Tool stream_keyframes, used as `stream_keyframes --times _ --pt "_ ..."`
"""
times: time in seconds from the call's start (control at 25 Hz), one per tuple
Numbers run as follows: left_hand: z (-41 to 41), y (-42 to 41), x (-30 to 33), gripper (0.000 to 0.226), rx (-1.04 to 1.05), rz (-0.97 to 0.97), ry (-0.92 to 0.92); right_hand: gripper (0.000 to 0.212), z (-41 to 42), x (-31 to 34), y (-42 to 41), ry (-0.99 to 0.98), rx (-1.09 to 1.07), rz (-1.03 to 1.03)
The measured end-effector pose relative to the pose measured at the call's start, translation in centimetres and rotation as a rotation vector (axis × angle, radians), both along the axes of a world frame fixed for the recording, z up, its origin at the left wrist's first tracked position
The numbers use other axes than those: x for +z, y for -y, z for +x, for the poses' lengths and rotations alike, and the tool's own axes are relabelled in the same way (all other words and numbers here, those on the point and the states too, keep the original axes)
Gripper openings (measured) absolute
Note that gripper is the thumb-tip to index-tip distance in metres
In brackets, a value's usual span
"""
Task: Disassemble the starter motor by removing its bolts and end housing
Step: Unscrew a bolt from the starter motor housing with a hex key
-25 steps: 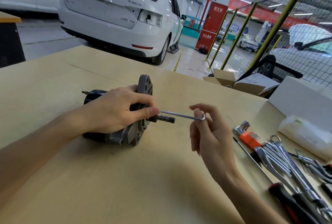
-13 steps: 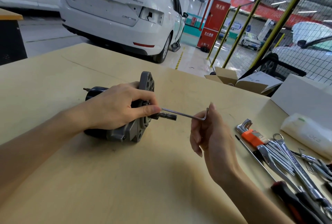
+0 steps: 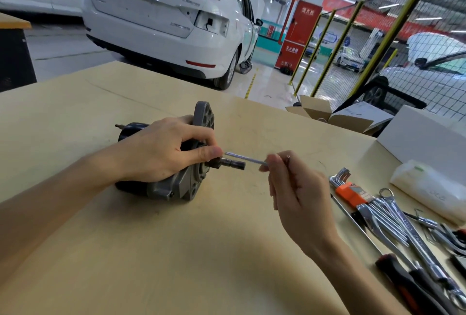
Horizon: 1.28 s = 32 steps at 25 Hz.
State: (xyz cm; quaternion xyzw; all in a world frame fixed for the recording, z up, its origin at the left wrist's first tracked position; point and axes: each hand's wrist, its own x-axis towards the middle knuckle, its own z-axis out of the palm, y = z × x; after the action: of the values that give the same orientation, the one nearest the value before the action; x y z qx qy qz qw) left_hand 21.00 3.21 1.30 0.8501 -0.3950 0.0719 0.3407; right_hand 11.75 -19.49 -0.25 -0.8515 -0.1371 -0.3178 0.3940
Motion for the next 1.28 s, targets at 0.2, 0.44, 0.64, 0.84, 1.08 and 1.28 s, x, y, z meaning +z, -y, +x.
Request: stream_keyframes --times 0.2,0.44,0.64,0.84,1.08,1.28 --pt "-0.2 0.0 0.2 0.031 0.005 0.0 -0.004 0.066 -0.5 0.3 -0.1 -0.178 0.038 0.099" --pt "0.0 0.0 -0.1 0.029 0.003 0.002 0.001 0.058 -0.6 0.4 -0.4 -0.252 0.091 0.249" --pt "-0.2 0.1 0.2 0.029 0.004 -0.005 0.001 0.06 -0.6 0.8 -0.3 -0.289 0.151 0.381" --pt "0.0 0.1 0.0 0.031 0.003 0.01 0.003 0.024 -0.9 0.4 -0.4 -0.201 0.196 0.359" --pt "-0.1 0.0 0.2 0.029 -0.008 0.008 -0.001 0.032 -0.5 0.3 -0.4 -0.138 0.141 0.312" --pt "-0.1 0.0 0.0 0.03 -0.011 0.005 -0.001 0.035 -0.5 -0.2 -0.3 -0.12 0.096 0.24"
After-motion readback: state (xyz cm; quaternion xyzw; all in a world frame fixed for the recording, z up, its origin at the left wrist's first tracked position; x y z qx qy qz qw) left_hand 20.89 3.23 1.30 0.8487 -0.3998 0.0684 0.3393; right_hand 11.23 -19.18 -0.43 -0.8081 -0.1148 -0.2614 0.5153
